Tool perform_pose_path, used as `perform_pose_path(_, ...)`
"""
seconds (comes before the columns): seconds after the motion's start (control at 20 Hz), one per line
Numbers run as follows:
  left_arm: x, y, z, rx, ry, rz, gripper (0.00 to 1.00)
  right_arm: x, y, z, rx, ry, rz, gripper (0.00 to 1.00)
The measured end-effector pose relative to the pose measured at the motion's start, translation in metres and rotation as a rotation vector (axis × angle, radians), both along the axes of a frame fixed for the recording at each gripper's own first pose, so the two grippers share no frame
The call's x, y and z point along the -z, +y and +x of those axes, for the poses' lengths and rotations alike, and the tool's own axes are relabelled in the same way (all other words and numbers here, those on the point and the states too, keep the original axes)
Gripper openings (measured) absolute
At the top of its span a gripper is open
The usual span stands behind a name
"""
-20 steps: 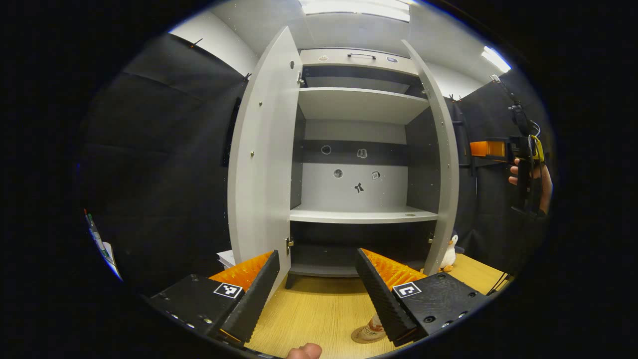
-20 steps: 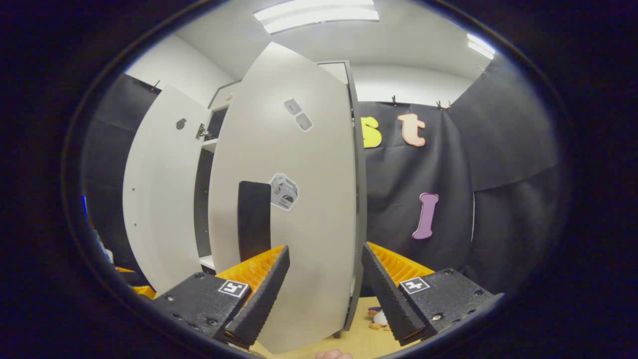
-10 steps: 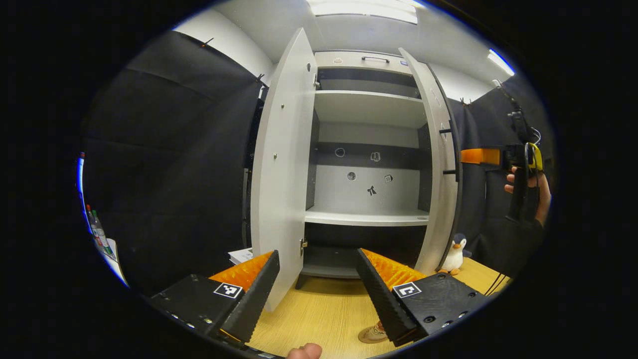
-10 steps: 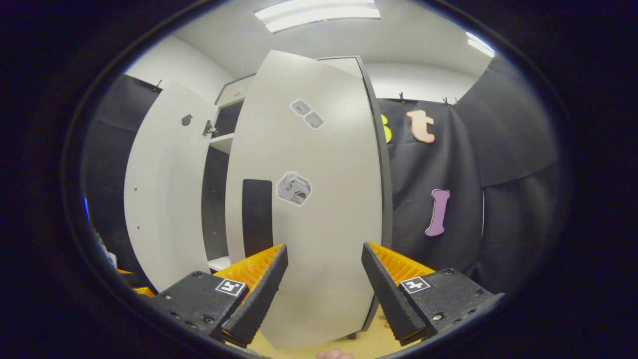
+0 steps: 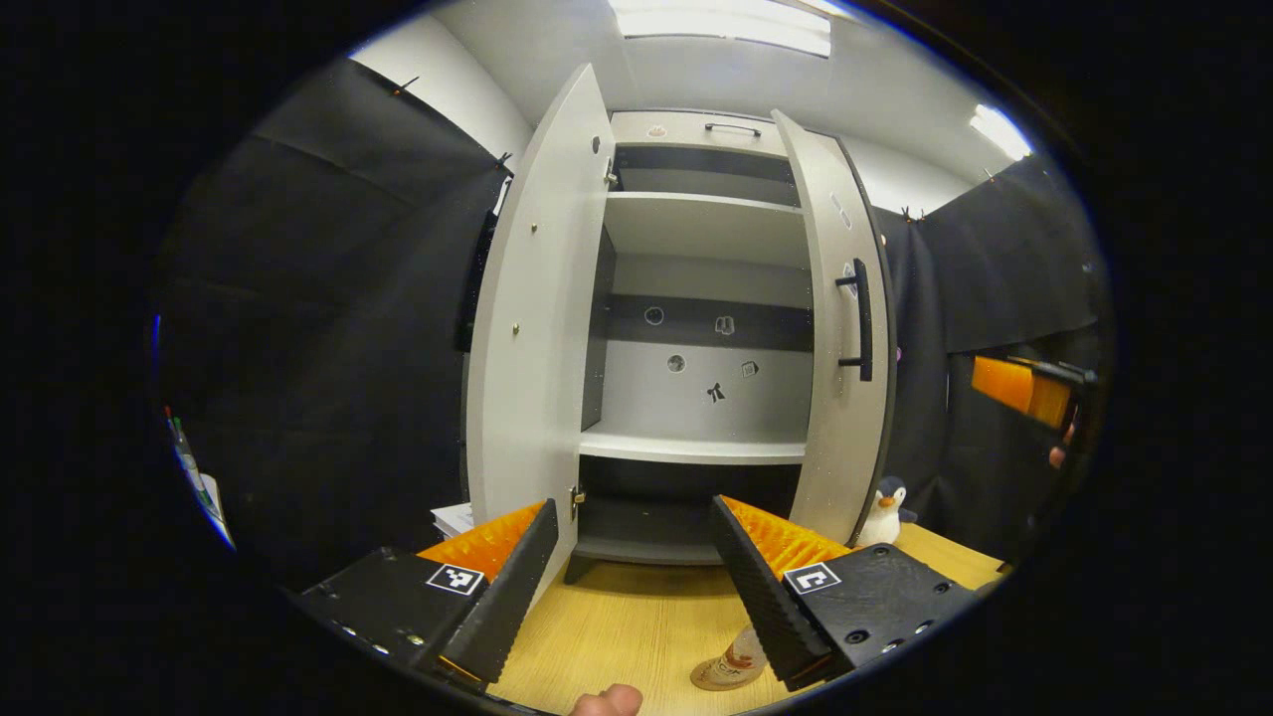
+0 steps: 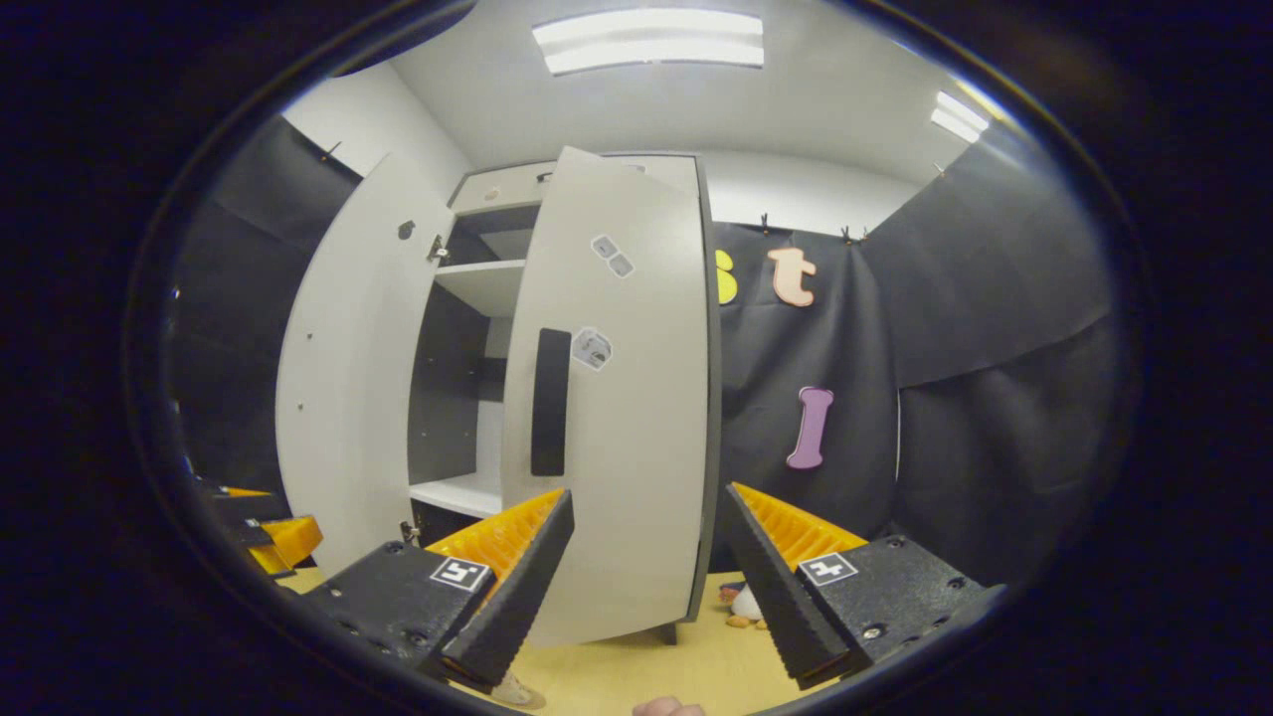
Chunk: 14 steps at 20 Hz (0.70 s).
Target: Grasp the bottle in the cabinet with the left hand and place it on the coaster, then close the right door with the right hand and the left door with the left hand.
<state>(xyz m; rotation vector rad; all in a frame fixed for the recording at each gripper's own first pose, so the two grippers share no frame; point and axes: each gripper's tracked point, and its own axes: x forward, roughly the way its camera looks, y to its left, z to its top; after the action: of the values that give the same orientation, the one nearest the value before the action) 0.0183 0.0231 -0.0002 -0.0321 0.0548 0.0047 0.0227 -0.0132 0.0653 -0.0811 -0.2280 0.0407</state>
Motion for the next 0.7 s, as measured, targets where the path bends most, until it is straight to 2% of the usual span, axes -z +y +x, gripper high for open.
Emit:
perform_pose_path(0.05,-0.002,-0.001,0.000,0.000,-0.002,0.001,0.94,0.013,0.000,-0.004,0.013,0.003,-0.011,0.97)
perform_pose_path(0.15,-0.006,-0.003,-0.001,0.001,-0.010,0.004,0.94,0.035,0.005,-0.009,0.022,0.037,-0.027,0.98)
perform_pose_path(0.2,-0.009,-0.003,-0.002,0.000,-0.015,-0.001,0.94,0.043,0.008,-0.012,0.014,0.061,-0.013,0.94)
perform_pose_path(0.25,-0.014,-0.003,-0.004,-0.003,-0.026,-0.013,0.94,0.047,0.012,-0.013,-0.006,0.080,0.014,0.98)
perform_pose_path(0.35,-0.030,-0.001,-0.010,0.010,-0.049,-0.063,0.96,0.050,0.014,-0.013,-0.026,0.101,0.063,0.98)
perform_pose_path(0.4,-0.043,0.003,-0.011,0.008,-0.070,-0.090,0.94,0.049,0.011,-0.012,-0.019,0.100,0.074,0.98)
perform_pose_path(0.45,-0.057,0.012,-0.012,-0.004,-0.100,-0.105,0.96,0.050,0.008,-0.010,-0.010,0.101,0.078,0.98)
perform_pose_path(0.5,-0.073,0.026,-0.011,-0.015,-0.135,-0.098,0.94,0.051,0.008,-0.007,-0.013,0.105,0.076,0.98)
perform_pose_path(0.55,-0.090,0.044,-0.010,-0.033,-0.172,-0.078,0.96,0.053,0.012,-0.005,-0.026,0.111,0.070,0.94)
perform_pose_path(0.6,-0.108,0.067,-0.009,-0.067,-0.205,-0.055,0.95,0.054,0.015,-0.003,-0.038,0.122,0.059,0.98)
perform_pose_path(0.65,-0.120,0.089,-0.006,-0.108,-0.227,-0.038,0.93,0.055,0.016,-0.003,-0.048,0.129,0.047,0.98)
perform_pose_path(0.7,-0.130,0.109,-0.003,-0.146,-0.247,-0.028,0.96,0.054,0.018,-0.002,-0.056,0.128,0.037,0.94)
